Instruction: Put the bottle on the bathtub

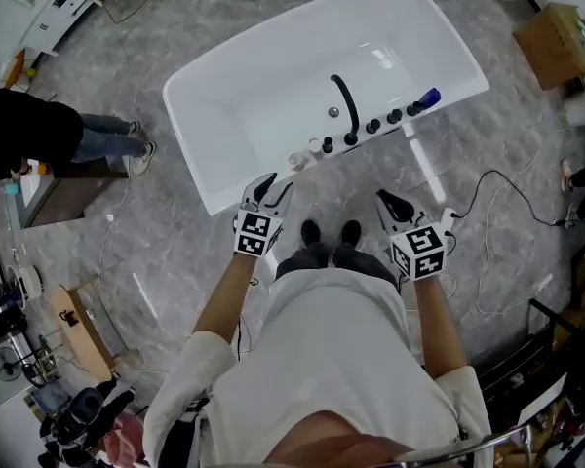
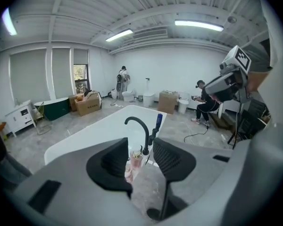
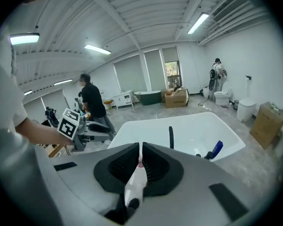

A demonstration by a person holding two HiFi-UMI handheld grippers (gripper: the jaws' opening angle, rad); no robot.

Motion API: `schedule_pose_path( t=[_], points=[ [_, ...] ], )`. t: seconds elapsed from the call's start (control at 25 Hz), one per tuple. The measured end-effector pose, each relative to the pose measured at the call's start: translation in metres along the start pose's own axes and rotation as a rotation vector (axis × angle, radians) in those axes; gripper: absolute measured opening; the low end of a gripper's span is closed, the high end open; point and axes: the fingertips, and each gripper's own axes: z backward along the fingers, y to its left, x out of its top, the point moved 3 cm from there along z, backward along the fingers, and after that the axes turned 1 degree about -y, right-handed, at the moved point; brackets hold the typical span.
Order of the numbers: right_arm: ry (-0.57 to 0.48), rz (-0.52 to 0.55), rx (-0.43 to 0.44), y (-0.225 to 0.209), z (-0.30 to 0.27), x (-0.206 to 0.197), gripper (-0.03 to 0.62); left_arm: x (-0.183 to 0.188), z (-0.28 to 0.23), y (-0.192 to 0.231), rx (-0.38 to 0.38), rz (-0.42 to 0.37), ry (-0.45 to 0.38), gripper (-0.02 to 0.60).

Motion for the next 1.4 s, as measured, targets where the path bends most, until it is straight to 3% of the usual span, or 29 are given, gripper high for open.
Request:
schedule_pose_path(
  t=[0.24, 0.44, 0.56, 0.76, 1.04, 1.4],
  points=[
    [-0.079, -0.015, 0.003, -0.007, 0.026, 0.023, 0.041, 0.035, 0.039, -0.011, 0.064, 0.016, -0.007, 0.076],
    [-0.139, 0.009, 0.030, -0.001, 0.033, 0.043, 0.041, 0.067, 0.077, -0.009, 0.097, 0.028, -0.069, 0.011],
    [-0.144, 0.053, 0.077, 0.008, 0.029, 0.051, 0.041, 0.077, 0.088, -0.008, 0.116, -0.016, -0.099, 0.008],
    [-0.179, 0.134, 0.118, 0.020, 0.035, 0.068, 0.041, 0.094, 0.103, -0.014, 0.077, 0.031, -0.141, 0.008],
    [-0.250, 0.171, 0.118, 0.034, 0.037, 0.086, 0.040, 0.100, 0.120, -0.010, 0.075, 0.018, -0.152, 0.008],
    [-0.246, 0.176, 0.100, 0.041, 0.047, 0.080, 0.040, 0.098, 0.131, -0.006, 0.044, 0.111, -0.206, 0.008]
  ],
)
